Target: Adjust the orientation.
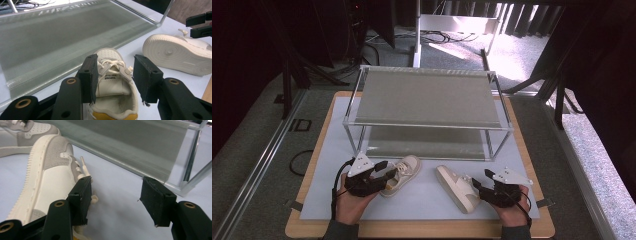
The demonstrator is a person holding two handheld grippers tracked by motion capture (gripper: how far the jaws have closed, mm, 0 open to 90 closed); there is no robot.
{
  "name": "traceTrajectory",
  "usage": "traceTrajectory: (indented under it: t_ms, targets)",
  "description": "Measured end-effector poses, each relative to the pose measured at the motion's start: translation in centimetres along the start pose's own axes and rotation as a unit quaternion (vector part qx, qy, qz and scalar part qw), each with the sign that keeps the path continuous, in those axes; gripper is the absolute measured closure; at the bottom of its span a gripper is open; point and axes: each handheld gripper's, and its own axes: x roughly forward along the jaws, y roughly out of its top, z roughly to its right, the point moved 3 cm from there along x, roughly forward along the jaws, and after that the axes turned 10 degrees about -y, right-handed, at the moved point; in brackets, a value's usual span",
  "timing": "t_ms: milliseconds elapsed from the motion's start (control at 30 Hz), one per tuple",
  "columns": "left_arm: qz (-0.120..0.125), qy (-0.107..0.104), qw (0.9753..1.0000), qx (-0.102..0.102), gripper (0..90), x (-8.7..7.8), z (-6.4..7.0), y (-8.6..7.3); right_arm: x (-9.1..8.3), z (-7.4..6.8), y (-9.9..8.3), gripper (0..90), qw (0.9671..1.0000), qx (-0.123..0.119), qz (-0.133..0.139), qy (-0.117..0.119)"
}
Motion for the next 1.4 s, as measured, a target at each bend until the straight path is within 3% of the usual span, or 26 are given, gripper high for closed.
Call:
traceTrajectory:
  t_ms: [333, 433, 733, 800, 1000, 1367, 1400]
  targets:
    - [0.000, -0.001, 1.0000, 0.002, 54.1, 0.1, 0.2, 0.1, -0.2, -0.4, 0.0, 44.0, 0.9996, 0.008, 0.005, 0.028]
    - [0.000, -0.001, 1.0000, 0.003, 54.0, 0.0, 0.2, 0.1, -0.5, -0.6, 0.1, 44.1, 0.9985, 0.015, 0.011, 0.051]
    - [0.002, 0.000, 1.0000, 0.004, 54.0, -0.2, 0.3, 0.2, -0.1, -1.8, -0.7, 44.0, 0.9974, -0.002, -0.006, 0.072]
    - [0.005, 0.000, 1.0000, 0.003, 54.1, -0.3, 0.3, 0.3, -0.2, -2.2, -0.6, 50.2, 0.9954, 0.005, 0.000, 0.096]
    - [0.000, 0.001, 1.0000, 0.004, 54.1, -0.1, 0.3, 0.2, -0.4, -2.7, -0.5, 52.8, 0.9947, 0.001, 0.005, 0.103]
    - [-0.002, 0.003, 1.0000, 0.005, 54.1, -0.1, 0.2, 0.1, -0.9, -5.1, 0.1, 51.9, 0.9906, -0.035, 0.011, 0.132]
    - [-0.003, 0.003, 1.0000, 0.004, 54.0, -0.1, 0.2, 0.1, -1.0, -5.4, 0.2, 51.9, 0.9910, -0.041, 0.013, 0.127]
